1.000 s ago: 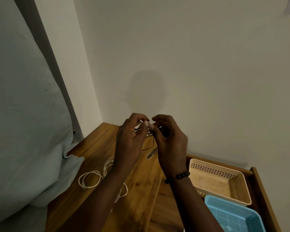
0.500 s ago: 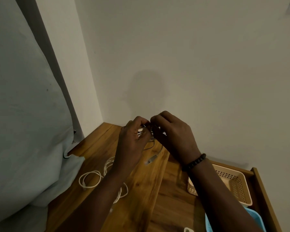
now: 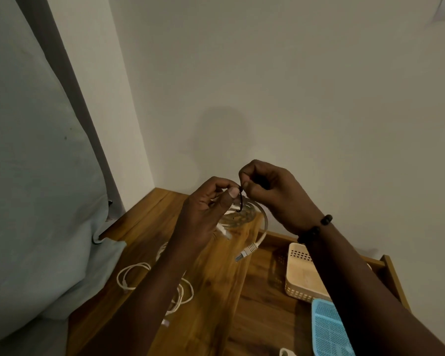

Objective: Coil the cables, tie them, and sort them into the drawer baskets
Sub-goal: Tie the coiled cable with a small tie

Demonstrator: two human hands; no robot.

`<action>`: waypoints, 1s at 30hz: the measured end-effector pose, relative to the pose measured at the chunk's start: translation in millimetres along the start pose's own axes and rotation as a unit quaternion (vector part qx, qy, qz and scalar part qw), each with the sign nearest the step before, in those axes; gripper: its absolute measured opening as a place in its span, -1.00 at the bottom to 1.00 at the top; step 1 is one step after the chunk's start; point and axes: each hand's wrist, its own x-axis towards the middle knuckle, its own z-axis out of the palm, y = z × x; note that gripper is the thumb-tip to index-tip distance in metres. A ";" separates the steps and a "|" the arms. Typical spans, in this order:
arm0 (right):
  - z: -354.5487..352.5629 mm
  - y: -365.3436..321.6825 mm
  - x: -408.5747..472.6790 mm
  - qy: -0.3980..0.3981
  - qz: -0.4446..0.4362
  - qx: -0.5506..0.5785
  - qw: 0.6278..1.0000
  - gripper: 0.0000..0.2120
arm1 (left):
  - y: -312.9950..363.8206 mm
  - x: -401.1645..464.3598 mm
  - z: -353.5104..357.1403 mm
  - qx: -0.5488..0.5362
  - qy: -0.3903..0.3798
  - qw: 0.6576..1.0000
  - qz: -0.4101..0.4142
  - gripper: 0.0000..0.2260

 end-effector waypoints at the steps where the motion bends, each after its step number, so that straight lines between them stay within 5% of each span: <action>1: -1.5 -0.7 1.2 -0.002 0.012 0.034 0.999 -0.93 | -0.4 1.0 -0.8 -0.018 -0.018 1.000 -0.010 -0.83; 5: -0.4 5.3 5.0 0.030 0.094 0.115 0.988 -0.91 | -3.2 1.5 0.4 -0.074 -0.062 0.995 -0.039 -0.68; 10: 22.4 11.7 5.7 0.118 0.194 0.120 0.966 -0.83 | -3.6 -0.3 9.6 -0.059 0.034 0.994 -0.082 -0.73; 14: 18.0 19.9 10.2 0.018 0.328 0.104 0.939 -0.79 | -13.4 -4.3 4.7 0.007 0.043 0.995 -0.090 -0.71; 17: 14.3 20.7 12.3 0.047 0.409 0.175 0.894 -0.81 | -25.6 -8.4 3.3 0.074 0.035 0.993 -0.081 -0.78; 20: 29.0 12.9 11.7 0.040 0.392 0.035 0.918 -0.84 | -30.1 -11.1 10.9 0.110 0.038 0.991 -0.066 -0.83; 22: 51.8 14.7 6.1 0.152 0.307 -0.026 0.939 -0.83 | -26.7 -10.4 15.1 0.033 0.046 0.992 -0.116 -0.86; 24: 66.0 18.5 0.1 0.253 0.238 0.016 0.938 -0.91 | -22.2 -10.6 17.8 -0.127 0.038 0.972 -0.196 -0.81; 26: 69.8 18.8 -2.0 0.260 0.207 0.050 0.942 -0.91 | -19.6 -12.8 18.1 -0.240 0.034 0.938 -0.246 -0.77; 28: 67.2 20.4 -2.9 0.232 0.207 0.070 0.948 -0.90 | -18.3 -15.7 18.1 -0.273 0.043 0.925 -0.261 -0.75; 30: 66.4 21.8 -2.8 0.231 0.215 0.093 0.944 -0.89 | -19.2 -15.9 18.1 -0.183 0.045 0.955 -0.230 -0.68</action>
